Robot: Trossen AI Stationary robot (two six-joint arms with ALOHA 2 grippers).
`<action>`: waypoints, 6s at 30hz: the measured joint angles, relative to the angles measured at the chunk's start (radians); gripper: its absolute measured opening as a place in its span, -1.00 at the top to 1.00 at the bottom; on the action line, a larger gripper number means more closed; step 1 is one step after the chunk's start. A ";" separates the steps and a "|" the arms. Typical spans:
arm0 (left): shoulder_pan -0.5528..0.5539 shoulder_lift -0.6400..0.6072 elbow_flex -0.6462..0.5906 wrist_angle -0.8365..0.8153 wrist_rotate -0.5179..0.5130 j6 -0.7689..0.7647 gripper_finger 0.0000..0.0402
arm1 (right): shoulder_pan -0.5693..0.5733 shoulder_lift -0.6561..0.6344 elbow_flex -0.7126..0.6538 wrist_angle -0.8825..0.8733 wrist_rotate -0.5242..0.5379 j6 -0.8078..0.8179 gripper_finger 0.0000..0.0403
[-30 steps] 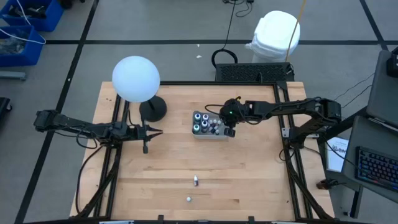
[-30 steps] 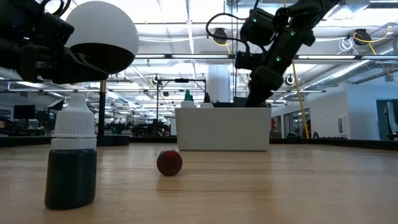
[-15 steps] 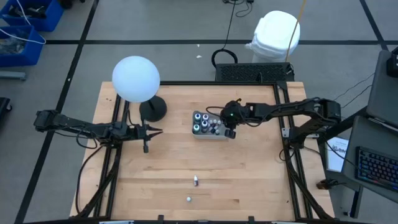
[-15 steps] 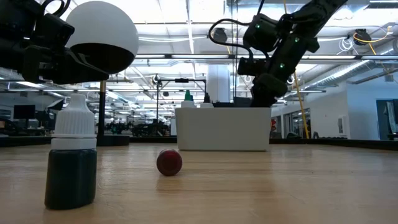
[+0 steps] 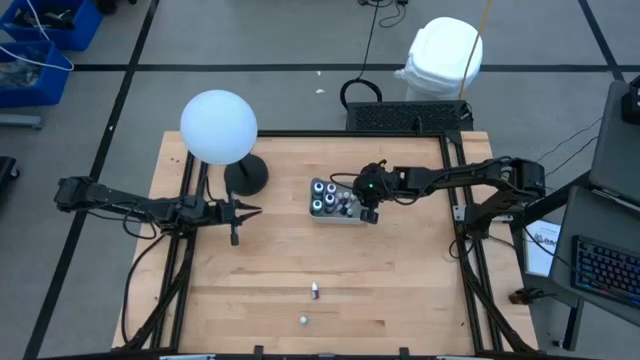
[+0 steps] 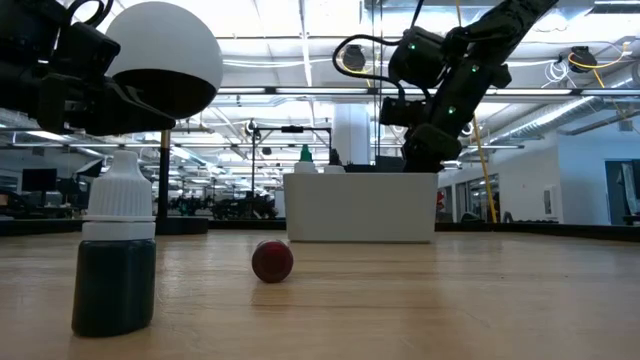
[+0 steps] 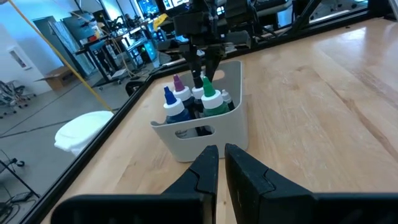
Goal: Pick & Place food coloring
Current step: Put the small blue food coloring bottle into the gray bin, then put the small green food coloring bottle into the gray bin
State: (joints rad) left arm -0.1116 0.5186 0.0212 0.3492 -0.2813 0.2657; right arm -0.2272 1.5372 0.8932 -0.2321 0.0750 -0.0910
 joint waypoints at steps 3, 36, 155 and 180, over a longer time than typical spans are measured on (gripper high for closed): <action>0.000 0.000 0.000 0.000 0.000 -0.001 0.81 | 0.000 0.000 0.000 0.004 0.001 0.000 0.66; 0.000 0.000 0.000 0.000 0.001 -0.001 0.81 | 0.000 0.000 0.000 -0.008 0.003 -0.005 0.47; -0.004 0.000 0.000 0.021 0.044 -0.250 0.81 | 0.089 -1.371 -0.845 0.465 -0.258 0.097 1.00; -0.413 0.991 0.997 -0.548 -0.057 -0.350 0.95 | 0.089 -1.370 -0.845 0.491 -0.259 0.087 1.00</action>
State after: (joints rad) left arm -0.5244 1.5097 1.0185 -0.1991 -0.3388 -0.0839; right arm -0.1379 0.1669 0.0479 0.2592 -0.1844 -0.0040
